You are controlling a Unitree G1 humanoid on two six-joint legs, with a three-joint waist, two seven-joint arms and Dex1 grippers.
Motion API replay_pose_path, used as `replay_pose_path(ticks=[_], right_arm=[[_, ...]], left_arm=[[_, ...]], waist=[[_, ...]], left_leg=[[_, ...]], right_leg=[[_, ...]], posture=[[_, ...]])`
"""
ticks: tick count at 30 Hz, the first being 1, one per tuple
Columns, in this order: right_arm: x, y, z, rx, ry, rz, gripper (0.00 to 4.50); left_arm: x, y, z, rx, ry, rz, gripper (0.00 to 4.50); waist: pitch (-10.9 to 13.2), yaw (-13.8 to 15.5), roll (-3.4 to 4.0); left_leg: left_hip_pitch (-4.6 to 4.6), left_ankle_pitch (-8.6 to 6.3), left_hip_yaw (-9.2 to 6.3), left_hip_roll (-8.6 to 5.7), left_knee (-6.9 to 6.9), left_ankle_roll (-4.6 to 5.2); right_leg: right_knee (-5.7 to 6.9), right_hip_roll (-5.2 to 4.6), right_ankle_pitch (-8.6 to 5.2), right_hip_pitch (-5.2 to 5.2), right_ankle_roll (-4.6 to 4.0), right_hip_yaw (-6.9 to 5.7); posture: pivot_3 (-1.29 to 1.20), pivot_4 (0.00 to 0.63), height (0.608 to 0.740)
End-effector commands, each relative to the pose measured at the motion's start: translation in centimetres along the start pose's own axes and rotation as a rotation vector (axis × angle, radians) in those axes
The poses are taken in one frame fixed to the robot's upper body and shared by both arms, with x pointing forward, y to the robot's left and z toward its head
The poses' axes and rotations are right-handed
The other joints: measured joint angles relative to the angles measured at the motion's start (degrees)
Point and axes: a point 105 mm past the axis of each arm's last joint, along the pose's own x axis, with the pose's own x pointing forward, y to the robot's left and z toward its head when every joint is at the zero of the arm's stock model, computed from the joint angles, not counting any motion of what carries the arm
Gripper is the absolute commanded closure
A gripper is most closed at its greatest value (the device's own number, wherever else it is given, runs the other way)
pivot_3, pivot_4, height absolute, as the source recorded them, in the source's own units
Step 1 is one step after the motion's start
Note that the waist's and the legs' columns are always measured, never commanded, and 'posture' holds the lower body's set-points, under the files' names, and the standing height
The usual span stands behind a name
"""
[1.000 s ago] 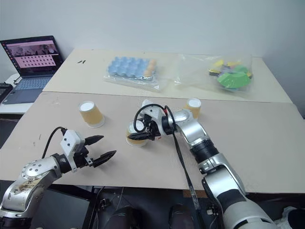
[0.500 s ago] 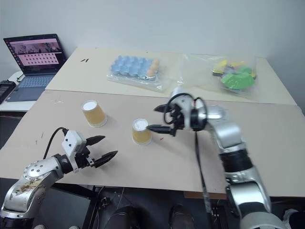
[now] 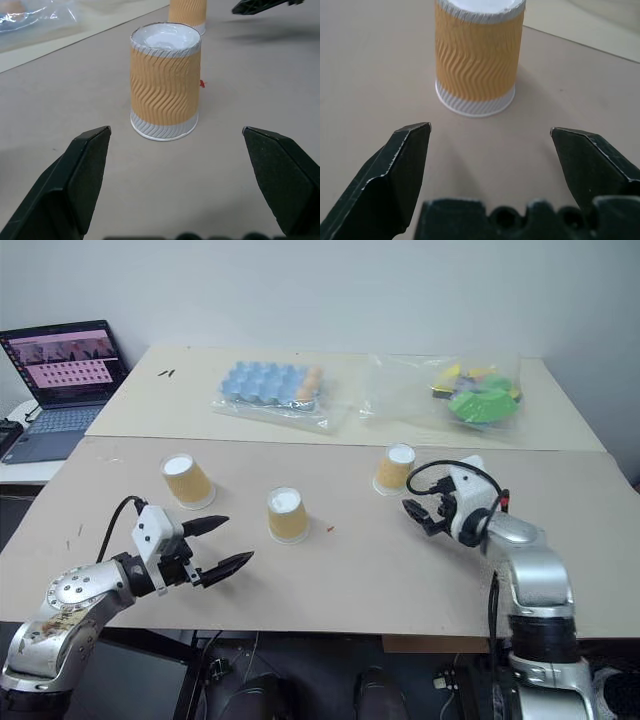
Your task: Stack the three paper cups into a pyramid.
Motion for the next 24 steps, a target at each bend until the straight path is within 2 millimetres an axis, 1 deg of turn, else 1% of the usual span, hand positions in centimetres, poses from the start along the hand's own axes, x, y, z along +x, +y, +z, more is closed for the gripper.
replay_pose_path(ticks=[1,6,9,12,17,20,22,24], right_arm=[[1.5,-0.3,3.9,-0.008,-0.144,-0.057,0.01],[3.2,-0.9,5.0,-0.006,-0.17,-0.085,0.01],[4.0,-0.5,5.7,0.011,-0.195,-0.059,0.01],[4.6,-0.5,5.7,0.026,-0.191,-0.055,0.01],[5.0,-0.5,5.9,0.056,-0.214,-0.042,0.01],[5.2,0.0,6.3,0.05,-0.231,-0.02,0.71],[5.4,0.5,6.6,0.043,-0.243,-0.005,1.38],[5.4,0.9,6.9,0.038,-0.255,0.014,1.91]], left_arm=[[0.1,-0.2,1.5,0.054,-0.038,-0.019,0.0],[0.2,-0.1,1.6,0.055,-0.038,-0.014,0.0],[0.2,0.0,1.6,0.057,-0.035,-0.005,0.0],[0.1,0.1,1.5,0.059,-0.03,0.004,0.0],[0.0,0.3,1.5,0.059,-0.029,0.019,0.0],[-0.1,0.3,1.4,0.056,-0.028,0.021,0.0],[-0.1,0.3,1.3,0.054,-0.026,0.023,0.0],[-0.2,0.2,1.2,0.054,-0.022,0.024,0.0]], waist=[[0.01,0.04,0.01],[0.01,0.42,0.01],[0.01,0.3,0.01],[0.01,0.19,0.02],[0.01,0.14,0.02],[0.01,0.11,0.02],[0.01,0.09,0.02],[0.01,0.09,0.03]], left_leg=[[-0.02,0.0,0.01,-0.02,-0.01,0.0],[-0.06,0.0,0.03,-0.03,-0.01,0.01],[-0.07,0.0,0.04,-0.05,-0.03,0.01],[-0.06,0.0,0.07,-0.04,-0.06,0.01],[-0.06,0.0,0.08,-0.04,-0.05,0.01],[-0.06,0.0,0.08,-0.03,-0.06,0.01],[-0.05,0.0,0.08,-0.03,-0.06,0.01],[-0.06,0.0,0.09,-0.03,-0.06,0.01]], right_leg=[[-0.02,-0.01,0.0,-0.01,0.0,0.0],[-0.08,-0.01,-0.03,-0.02,0.03,-0.02],[-0.11,-0.02,-0.03,-0.01,0.04,-0.02],[-0.1,-0.01,-0.03,-0.04,0.04,-0.01],[-0.09,-0.02,-0.03,-0.04,0.03,0.0],[-0.09,-0.01,-0.03,-0.04,0.03,0.01],[-0.1,-0.01,-0.03,-0.04,0.03,0.0],[-0.1,-0.02,-0.03,-0.04,0.03,0.01]], posture=[[0.0,0.15,0.706],[0.0,0.15,0.706],[0.0,0.15,0.706],[0.0,0.15,0.706],[0.0,0.15,0.706],[0.0,0.15,0.706],[0.0,0.15,0.706],[0.0,0.15,0.706]])
